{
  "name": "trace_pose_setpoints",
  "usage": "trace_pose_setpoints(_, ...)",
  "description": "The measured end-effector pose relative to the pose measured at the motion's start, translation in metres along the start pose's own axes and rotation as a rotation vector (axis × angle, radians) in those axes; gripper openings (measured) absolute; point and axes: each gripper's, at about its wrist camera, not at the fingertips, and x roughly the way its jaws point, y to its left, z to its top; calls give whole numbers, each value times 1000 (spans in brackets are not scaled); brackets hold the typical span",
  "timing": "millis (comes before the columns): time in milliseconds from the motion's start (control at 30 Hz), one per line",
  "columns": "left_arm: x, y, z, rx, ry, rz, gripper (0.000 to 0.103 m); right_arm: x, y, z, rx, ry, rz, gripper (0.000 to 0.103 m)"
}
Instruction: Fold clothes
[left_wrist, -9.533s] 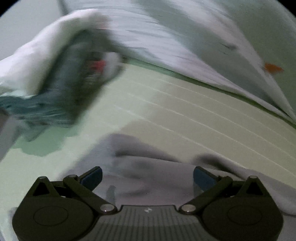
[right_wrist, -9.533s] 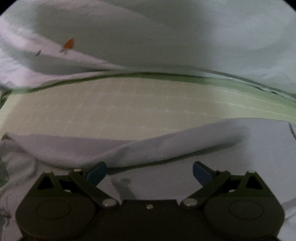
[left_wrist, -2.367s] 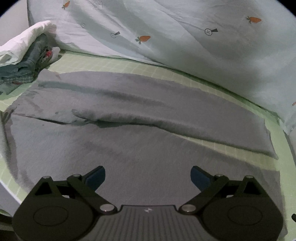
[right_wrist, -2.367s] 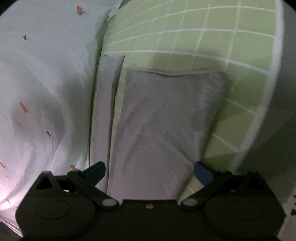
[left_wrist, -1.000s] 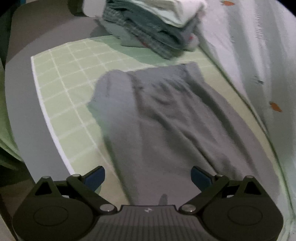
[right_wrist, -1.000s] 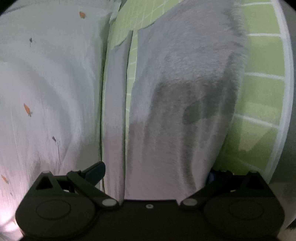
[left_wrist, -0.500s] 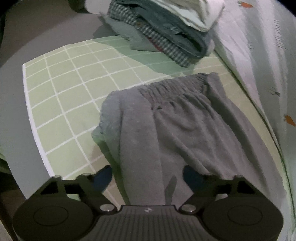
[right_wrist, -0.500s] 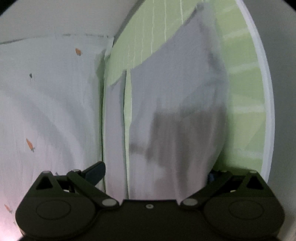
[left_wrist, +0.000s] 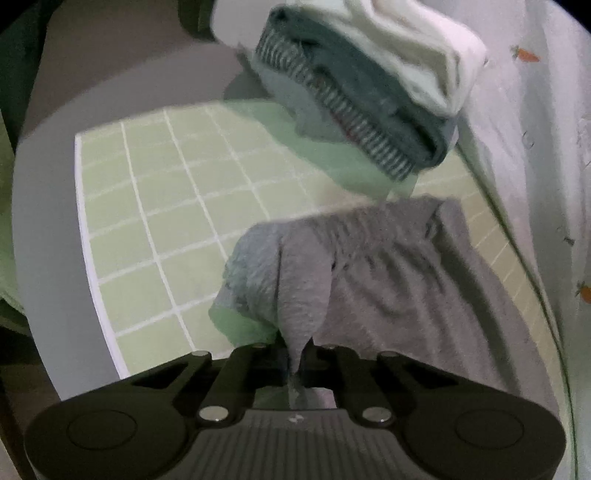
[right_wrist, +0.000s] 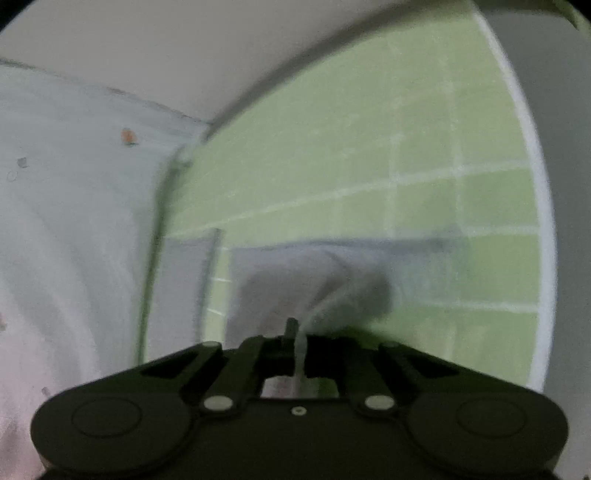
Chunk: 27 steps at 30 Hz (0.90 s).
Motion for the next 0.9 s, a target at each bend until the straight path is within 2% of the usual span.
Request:
trace_pose_setpoints(167,-29,-12,3,29,-83,25,4,-37,20,12,-113,-61,36,1)
trace_pose_setpoints(433,-80,-12,3,-12,-176,51,4,-97,21,49,-91,-119,79,1)
trace_pose_setpoints(667,-95,-18,-1,-92,-195,63,4,-82,41,65,-134,-99,79,1)
trace_pose_setpoints(900,-97,-45,-1,-51,-243,99,4,-48,81,77,-210,-85,62,1)
